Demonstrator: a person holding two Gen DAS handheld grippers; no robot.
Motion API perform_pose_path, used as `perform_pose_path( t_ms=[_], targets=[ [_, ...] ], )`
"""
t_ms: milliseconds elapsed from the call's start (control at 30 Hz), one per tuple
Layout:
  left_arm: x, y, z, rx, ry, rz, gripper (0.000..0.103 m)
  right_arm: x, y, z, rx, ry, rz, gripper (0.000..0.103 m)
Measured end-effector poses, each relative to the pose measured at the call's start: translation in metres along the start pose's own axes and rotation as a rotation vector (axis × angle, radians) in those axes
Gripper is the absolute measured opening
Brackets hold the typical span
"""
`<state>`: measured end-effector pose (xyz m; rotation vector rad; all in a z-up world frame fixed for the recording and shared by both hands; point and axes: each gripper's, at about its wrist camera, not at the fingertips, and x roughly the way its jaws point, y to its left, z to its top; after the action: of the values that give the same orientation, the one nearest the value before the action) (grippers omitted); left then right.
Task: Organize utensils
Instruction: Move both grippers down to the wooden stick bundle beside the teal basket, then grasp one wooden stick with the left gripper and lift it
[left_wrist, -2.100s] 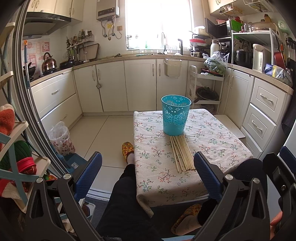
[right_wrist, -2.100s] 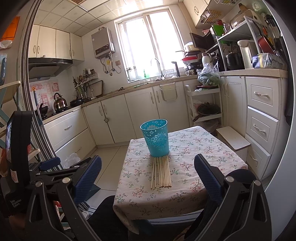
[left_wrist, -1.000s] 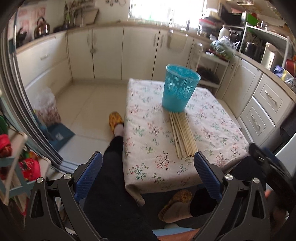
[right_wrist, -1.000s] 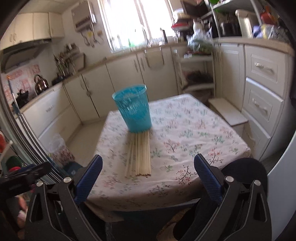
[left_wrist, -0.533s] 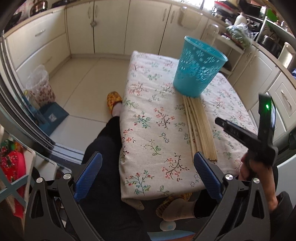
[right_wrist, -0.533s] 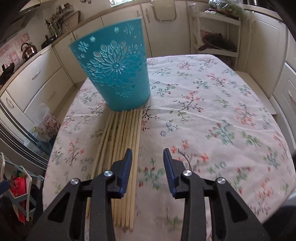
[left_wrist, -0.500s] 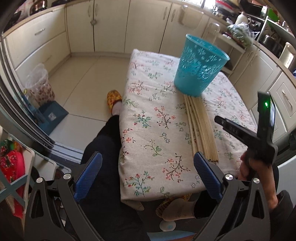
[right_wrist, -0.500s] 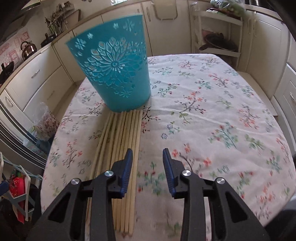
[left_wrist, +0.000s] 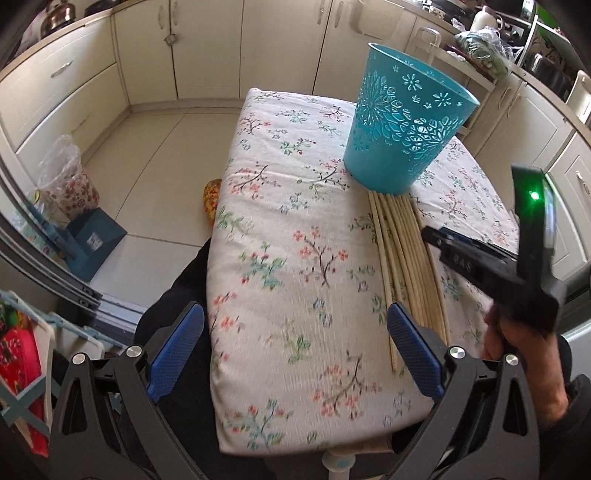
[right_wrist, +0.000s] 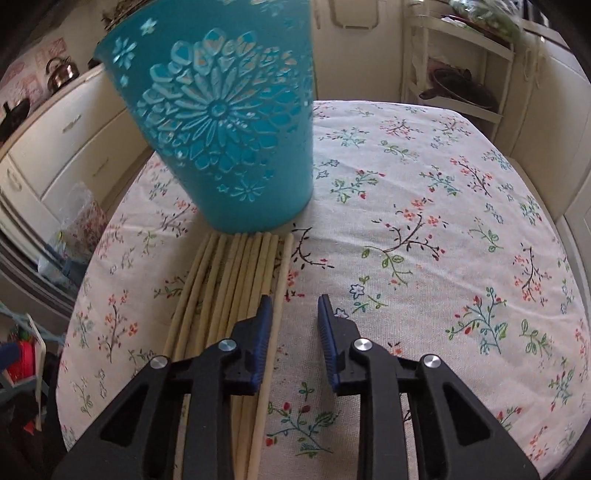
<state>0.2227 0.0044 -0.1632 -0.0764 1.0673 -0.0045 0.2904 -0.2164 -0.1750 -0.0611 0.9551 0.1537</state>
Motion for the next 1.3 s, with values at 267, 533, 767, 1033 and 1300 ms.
perform_pose_path(
  t_ms=[267,533,767,1033,1300],
  targets=[
    [0.047,-0.037,0.036,0.091,-0.036,0.062,0.095,-0.006,-0.026,-0.003,0.019,0.027,0.029,0.008],
    [0.090,-0.072,0.057,0.119,0.008,0.054,0.087,-0.007,-0.037,-0.006,0.090,0.008,0.083,0.008],
    [0.101,-0.082,0.060,0.137,0.008,0.083,0.082,-0.006,-0.040,-0.005,0.106,0.005,0.104,0.009],
    [0.105,-0.090,0.071,0.164,-0.003,-0.007,0.033,-0.003,-0.041,-0.004,0.122,-0.003,0.124,0.009],
    [0.093,-0.088,0.064,0.171,-0.006,-0.095,0.005,-0.002,-0.027,-0.005,0.033,-0.029,0.058,0.009]
  ],
)
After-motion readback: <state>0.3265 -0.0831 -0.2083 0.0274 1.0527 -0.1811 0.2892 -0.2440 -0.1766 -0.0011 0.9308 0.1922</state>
